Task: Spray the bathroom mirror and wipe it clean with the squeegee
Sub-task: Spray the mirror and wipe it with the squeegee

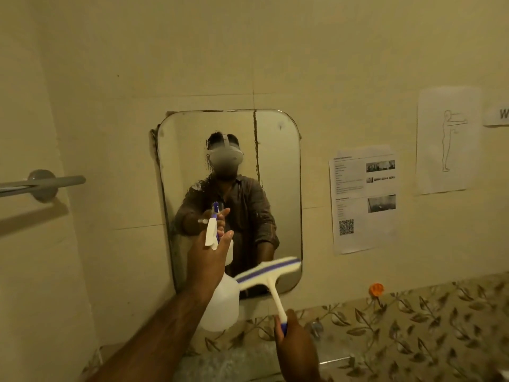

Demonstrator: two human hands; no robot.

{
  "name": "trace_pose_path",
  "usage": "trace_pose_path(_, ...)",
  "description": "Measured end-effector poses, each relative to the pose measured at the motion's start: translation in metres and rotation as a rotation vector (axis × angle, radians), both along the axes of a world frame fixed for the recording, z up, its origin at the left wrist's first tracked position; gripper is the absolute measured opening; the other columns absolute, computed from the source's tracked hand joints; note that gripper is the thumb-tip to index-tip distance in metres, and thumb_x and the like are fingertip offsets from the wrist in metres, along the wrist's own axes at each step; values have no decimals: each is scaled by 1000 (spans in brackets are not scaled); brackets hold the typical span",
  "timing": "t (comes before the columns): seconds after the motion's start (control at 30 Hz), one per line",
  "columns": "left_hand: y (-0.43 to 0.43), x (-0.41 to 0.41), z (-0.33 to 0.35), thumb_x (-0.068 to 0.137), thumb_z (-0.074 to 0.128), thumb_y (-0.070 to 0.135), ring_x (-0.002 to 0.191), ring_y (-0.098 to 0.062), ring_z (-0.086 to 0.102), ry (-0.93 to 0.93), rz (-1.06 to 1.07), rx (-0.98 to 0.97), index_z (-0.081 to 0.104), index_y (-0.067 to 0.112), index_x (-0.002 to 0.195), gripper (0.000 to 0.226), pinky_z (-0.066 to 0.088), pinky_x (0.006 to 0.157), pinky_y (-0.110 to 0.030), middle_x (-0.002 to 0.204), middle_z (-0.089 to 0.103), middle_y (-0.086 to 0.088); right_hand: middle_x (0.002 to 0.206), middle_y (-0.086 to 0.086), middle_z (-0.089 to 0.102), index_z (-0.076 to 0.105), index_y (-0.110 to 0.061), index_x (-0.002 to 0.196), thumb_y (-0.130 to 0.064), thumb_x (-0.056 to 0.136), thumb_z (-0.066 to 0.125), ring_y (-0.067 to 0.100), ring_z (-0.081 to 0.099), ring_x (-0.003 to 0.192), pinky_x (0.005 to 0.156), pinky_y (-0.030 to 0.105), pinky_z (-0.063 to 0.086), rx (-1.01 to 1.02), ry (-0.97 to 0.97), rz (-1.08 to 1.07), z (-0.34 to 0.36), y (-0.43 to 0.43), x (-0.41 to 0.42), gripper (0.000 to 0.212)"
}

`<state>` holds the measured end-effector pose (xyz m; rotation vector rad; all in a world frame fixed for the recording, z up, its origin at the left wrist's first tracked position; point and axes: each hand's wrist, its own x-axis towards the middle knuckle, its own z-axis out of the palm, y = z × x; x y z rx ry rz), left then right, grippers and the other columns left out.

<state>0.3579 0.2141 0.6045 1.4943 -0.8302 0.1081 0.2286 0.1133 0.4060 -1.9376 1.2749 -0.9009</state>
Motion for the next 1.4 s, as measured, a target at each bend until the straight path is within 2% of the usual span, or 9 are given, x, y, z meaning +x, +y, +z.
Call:
trace_pose_path(0.2,6,-13,3,86,63,43,70,-9,55,-30,43,16,56,17,122,44,37,51,-10,91,58,7,124,9,70,53,-25,138,-48,99,49,26,65,117,93,26,47,209,67,-118,-27,17,-24,45)
trace_pose_path(0.4,10,-40,23,88,62,37,52,-1,46,-146,22,-20,50,28,88,15,34,41,3,62,47,19,80,3,69,53,-25,106,-51,98,47,16,68,69,69,37,62,-42,-357,-56,66,33,-40,29)
trace_pose_path(0.47,9,-44,32,87,63,39,56,1,46,-145,-15,-6,44,31,86,20,37,41,0,66,45,21,73,1,67,53,-28,102,-53,95,45,6,64,58,52,23,58,-117,-556,122,119,31,-43,27)
trace_pose_path(0.7,3,-41,45,87,60,44,54,-7,57,-76,-64,89,52,17,92,29,36,38,-1,67,56,9,67,-2,55,55,-14,105,-34,106,43,8,51,51,46,18,45,-238,-839,419,280,0,-46,24)
trace_pose_path(0.87,3,-33,43,87,59,47,65,-4,52,-11,-117,150,55,19,91,29,44,56,-14,77,57,10,58,-13,62,59,-20,97,-36,107,39,-2,57,49,43,8,43,-280,-828,385,328,-11,-32,27)
trace_pose_path(1.0,1,-27,39,87,59,47,57,-8,55,32,-25,143,53,13,104,38,34,33,-3,69,56,8,52,-17,62,58,-22,89,-32,108,39,-8,57,46,46,6,44,-323,-806,427,335,-14,-20,29)
trace_pose_path(1.07,0,-23,36,86,61,46,61,-7,53,58,-40,117,53,16,105,36,34,41,-8,70,54,11,53,-17,62,58,-21,88,-31,108,38,-6,56,46,46,6,44,-329,-775,448,334,-14,-13,29)
trace_pose_path(1.27,-4,-3,36,84,60,49,75,-9,53,125,-64,64,55,10,124,56,35,54,-16,99,59,0,104,27,69,62,-4,117,-37,107,39,44,67,98,89,56,59,-298,-660,428,319,-24,6,41)
trace_pose_path(1.4,-8,8,35,85,57,51,101,-21,58,167,-132,-2,50,16,134,61,44,78,-29,119,62,-7,102,13,71,61,-14,118,-41,104,45,30,71,95,85,47,62,-250,-629,367,261,-25,11,34)
